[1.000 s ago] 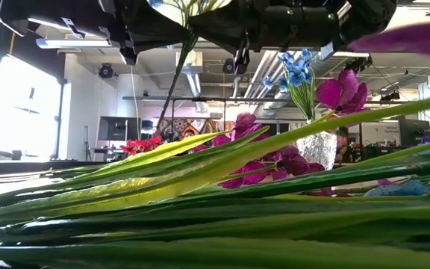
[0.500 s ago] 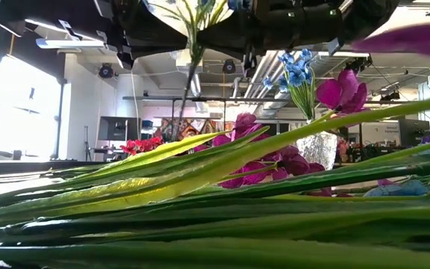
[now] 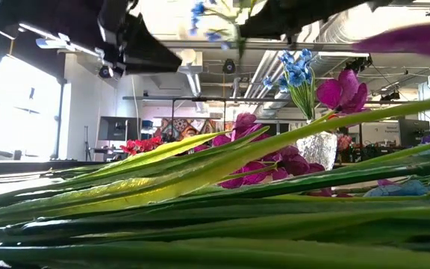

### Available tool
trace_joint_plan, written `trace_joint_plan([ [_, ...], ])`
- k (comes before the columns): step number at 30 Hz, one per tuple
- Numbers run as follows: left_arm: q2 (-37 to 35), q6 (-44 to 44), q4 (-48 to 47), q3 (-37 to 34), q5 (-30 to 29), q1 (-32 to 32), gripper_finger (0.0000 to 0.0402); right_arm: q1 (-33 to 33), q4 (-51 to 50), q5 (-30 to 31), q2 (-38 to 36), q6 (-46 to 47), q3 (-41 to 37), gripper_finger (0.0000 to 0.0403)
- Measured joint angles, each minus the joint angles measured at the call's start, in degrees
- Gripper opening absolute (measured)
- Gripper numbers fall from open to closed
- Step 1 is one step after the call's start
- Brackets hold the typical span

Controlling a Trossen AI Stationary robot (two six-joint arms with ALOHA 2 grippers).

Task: Sort flowers into vase by color
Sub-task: Put the top blue flower into the top transparent flower vase

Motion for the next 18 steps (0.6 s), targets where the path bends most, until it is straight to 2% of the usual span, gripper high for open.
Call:
trace_joint_plan([
  [7, 0.0, -6.2, -6.4, 0.0, -0.5, 0.0, 0.0131, 0.0, -11.0, 6.1, -14.1, 0.0, 0.0, 0.0],
  [11, 0.0, -6.8, -7.3, 0.0, -0.5, 0.0, 0.0131, 0.0, -15.3, 12.0, -21.4, -0.1, 0.0, 0.0],
  [18, 0.0, -6.8, -7.4, 0.0, -1.3, 0.0, 0.0131, 0.0, -16.9, 21.9, -30.0, -3.5, 0.0, 0.0],
])
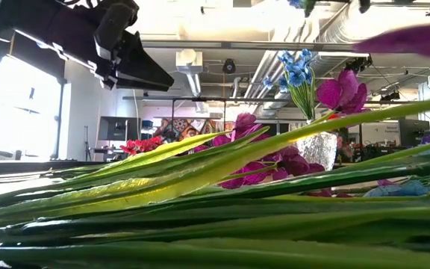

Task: Sort flowers into vase by color
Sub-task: Put the top blue flower into the top transparent flower vase

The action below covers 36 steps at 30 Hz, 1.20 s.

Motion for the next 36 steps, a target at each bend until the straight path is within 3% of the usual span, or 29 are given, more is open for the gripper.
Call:
trace_joint_plan([
  [3, 0.0, 0.0, -0.5, 0.0, -0.1, 0.0, 0.0131, -0.2, -4.5, 4.6, -1.9, -1.0, 0.0, 0.0],
  [8, 0.0, 0.0, -0.7, 0.0, -0.2, 0.0, 0.0131, -1.2, -11.3, 5.1, -3.2, 0.9, 0.0, 0.0],
  [14, 0.0, 0.0, -0.7, 0.0, -1.5, 0.0, 0.0131, -3.5, -17.8, 11.2, -3.1, 3.4, 0.0, 0.0],
  [20, 0.0, 0.0, -0.7, 0.0, -1.7, 0.5, 0.0131, -7.1, -18.1, 8.9, -1.6, 5.8, 0.0, 0.0],
  [29, 0.0, -0.4, -0.7, 0.0, -1.7, 1.3, 0.0131, -11.2, -16.2, 8.8, 6.8, 9.2, 0.0, 0.0],
  [36, 0.0, -0.4, -0.7, 0.0, -1.2, 1.3, 0.0131, -12.7, -15.8, 13.5, 11.6, 16.0, 0.0, 0.0],
])
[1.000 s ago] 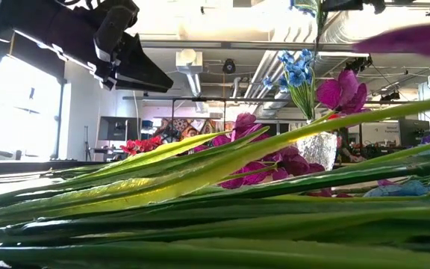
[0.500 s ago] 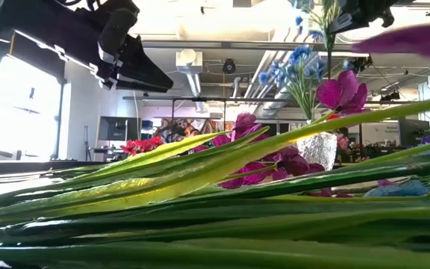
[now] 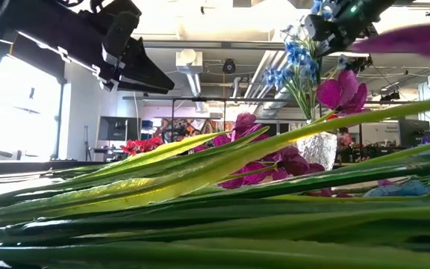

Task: Sort flowers into vase by color
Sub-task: Put the top blue flower into the top transparent flower vase

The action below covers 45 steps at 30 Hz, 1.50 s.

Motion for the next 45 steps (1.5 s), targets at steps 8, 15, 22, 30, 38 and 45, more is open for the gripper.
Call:
trace_joint_plan([
  [8, 0.0, 0.0, -0.1, 0.0, 0.1, 0.0, 0.0131, 0.2, -1.0, 2.9, 2.9, 6.4, 0.0, 0.0],
  [15, 0.0, 0.0, -0.1, 0.0, 0.1, 0.0, 0.0131, 0.2, -8.8, 2.5, 6.4, 18.7, 0.0, 0.0008],
  [22, 0.0, 0.0, -0.2, 0.0, 0.1, 0.0, 0.0131, 0.2, -12.6, 0.4, 10.3, 25.5, 0.0, 0.0049],
  [30, 0.0, -0.1, -0.2, 0.0, 1.3, 0.0, 0.0131, 0.2, -12.5, 0.1, 12.8, 26.3, 0.0, 0.0082],
  [38, 0.0, -3.9, -1.7, 0.0, 0.3, 0.0, 0.0131, 0.2, -12.5, -0.7, 9.1, 23.1, 0.0, 0.0131],
  [45, 0.0, -5.6, -3.6, 0.0, -0.3, 0.0, 0.0131, 0.2, -12.6, -4.5, 6.4, 19.7, 0.0, 0.0233],
])
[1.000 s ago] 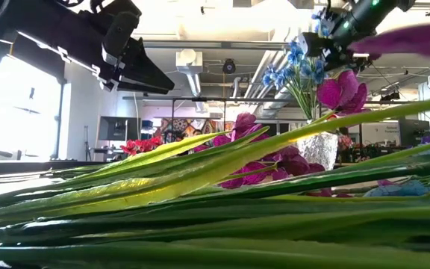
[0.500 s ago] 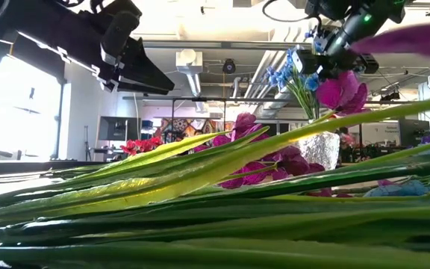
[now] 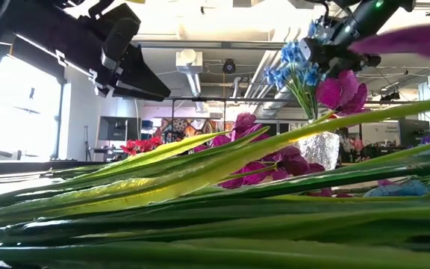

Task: Sort flowers into vase by color
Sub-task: Put the top blue flower into the top transparent flower vase

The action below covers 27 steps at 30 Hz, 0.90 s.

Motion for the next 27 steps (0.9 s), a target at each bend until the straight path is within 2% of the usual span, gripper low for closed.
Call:
trace_joint_plan([
  [6, -0.2, -0.5, -1.0, 0.0, -0.2, 0.0, 0.0131, 1.0, 0.0, 0.0, -4.8, -1.0, 0.0, 0.0301],
  [12, -0.2, -0.5, -1.0, 0.0, -0.2, 0.1, 0.0131, 2.0, -0.7, 0.0, -8.5, -0.9, 0.0, 0.0312],
  [17, -0.2, -0.5, -0.8, 0.0, -0.2, 0.1, 0.0131, 1.1, -6.4, -0.1, -6.8, 1.2, 0.0, 0.0312],
  [21, -0.2, -0.5, -0.5, 0.0, -0.2, 0.0, 0.0131, 1.0, -7.2, -1.6, -5.3, -4.4, 0.0, 0.0317],
  [24, -0.2, -0.5, -0.4, 0.0, -0.1, 0.0, 0.0131, 1.0, -6.7, -4.2, -5.2, -6.7, 0.0, 0.0339],
  [27, -0.2, -0.5, -0.4, 0.0, -0.1, 0.0, 0.0131, 1.0, -6.8, -4.1, -5.6, -7.0, 0.0, 0.0369],
])
